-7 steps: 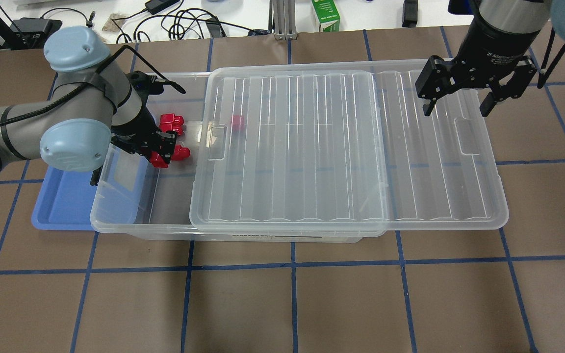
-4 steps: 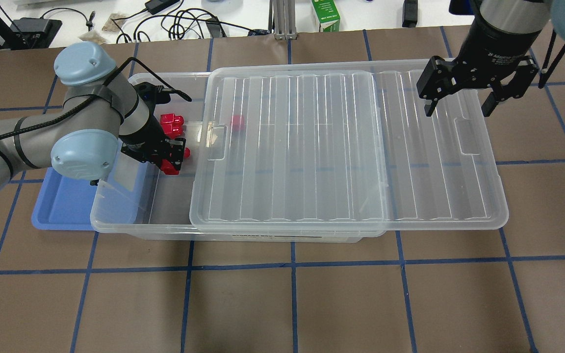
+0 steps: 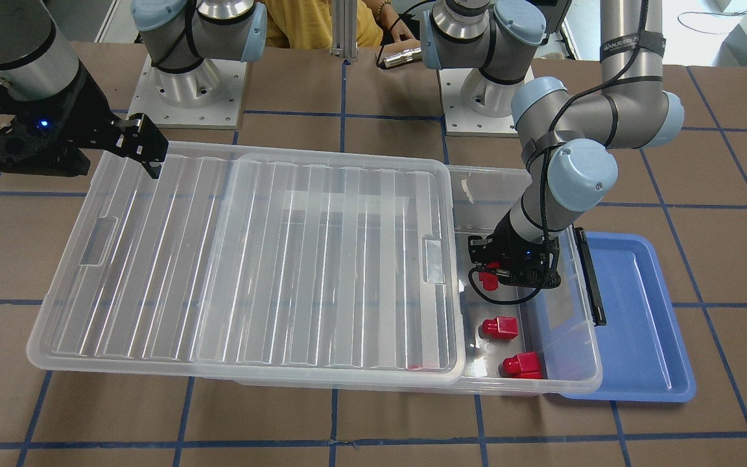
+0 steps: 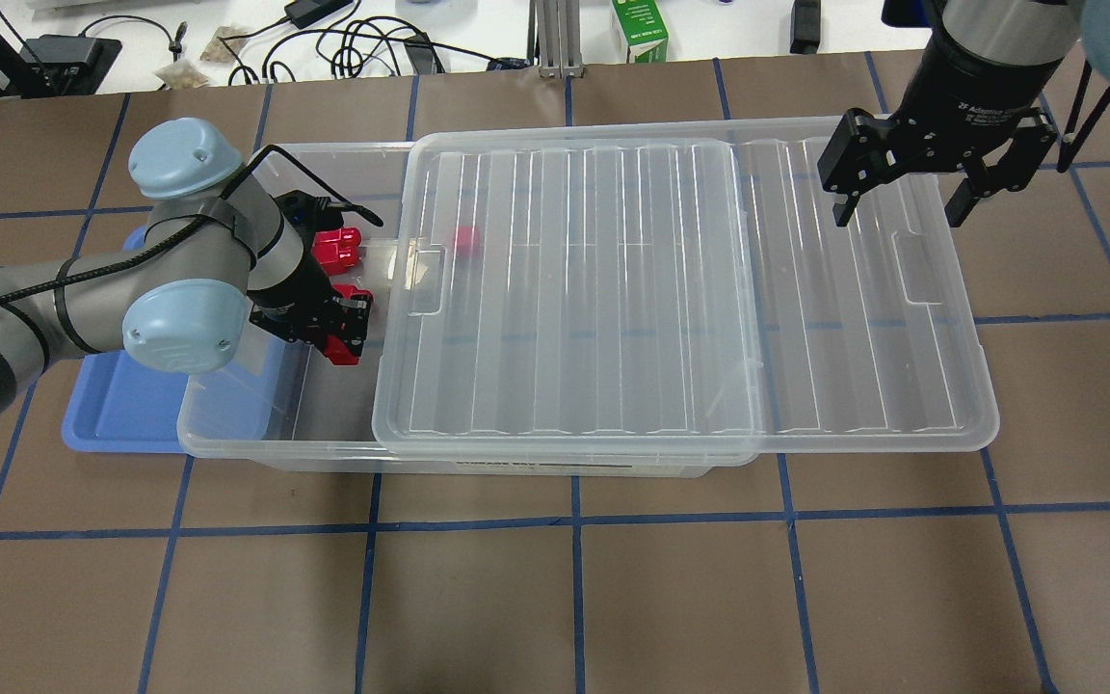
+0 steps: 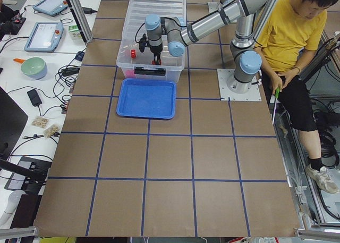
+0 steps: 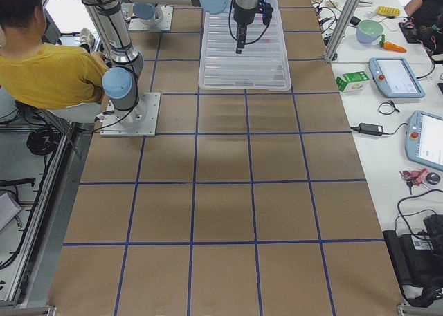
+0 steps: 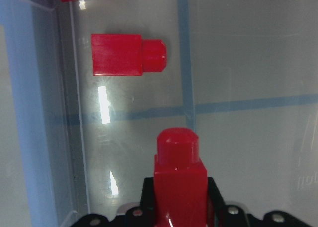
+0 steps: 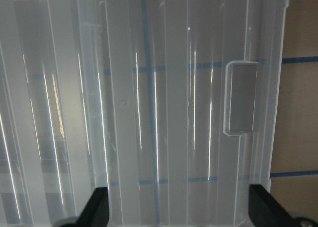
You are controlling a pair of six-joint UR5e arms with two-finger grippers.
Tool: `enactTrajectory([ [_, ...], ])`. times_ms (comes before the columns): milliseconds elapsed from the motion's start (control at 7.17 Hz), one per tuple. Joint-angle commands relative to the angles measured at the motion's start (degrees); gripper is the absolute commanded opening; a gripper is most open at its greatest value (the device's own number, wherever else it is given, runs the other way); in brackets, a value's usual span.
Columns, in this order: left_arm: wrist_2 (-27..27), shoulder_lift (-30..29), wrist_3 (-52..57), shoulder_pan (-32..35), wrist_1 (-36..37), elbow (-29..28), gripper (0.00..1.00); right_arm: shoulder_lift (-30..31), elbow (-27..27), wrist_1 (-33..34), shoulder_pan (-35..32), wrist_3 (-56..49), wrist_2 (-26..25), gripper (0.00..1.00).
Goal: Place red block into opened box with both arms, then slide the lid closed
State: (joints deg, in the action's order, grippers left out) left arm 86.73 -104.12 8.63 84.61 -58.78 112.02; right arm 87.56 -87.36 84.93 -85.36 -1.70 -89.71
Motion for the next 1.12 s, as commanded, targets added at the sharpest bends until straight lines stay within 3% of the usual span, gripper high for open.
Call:
enactTrajectory([
  [0, 1.08, -1.17, -0.02, 0.03, 0.16, 0.66, 0.0, -0.02, -0.09, 0.15, 0.01, -0.06, -0.12, 1.0],
  [139, 1.08, -1.61, 0.07, -0.06, 0.25, 0.57, 0.03, -0.02, -0.53, 0.15, 0.01, -0.06, -0.21, 1.0],
  [279, 1.08, -1.7, -0.01, -0.06, 0.33, 0.57, 0.4, -0.02, -0.88, 0.15, 0.01, -0.06, -0.21, 1.0],
  [418, 1.16, -1.96, -0.28, -0.06, 0.34, 0.57, 0.67, -0.02, -0.88, 0.15, 0.01, 0.11, -0.21, 1.0],
  [558, 1.16, -2.05, -0.19, -0.06, 0.34, 0.49, 0.77, -0.02, -0.88, 0.06, 0.01, 0.03, -0.21, 1.0],
  [976, 1.34, -0.49, -0.45, -0.14, 0.16, -0.74, 0.87, -0.02, -0.88, 0.15, 0.01, 0.03, -0.21, 1.0],
])
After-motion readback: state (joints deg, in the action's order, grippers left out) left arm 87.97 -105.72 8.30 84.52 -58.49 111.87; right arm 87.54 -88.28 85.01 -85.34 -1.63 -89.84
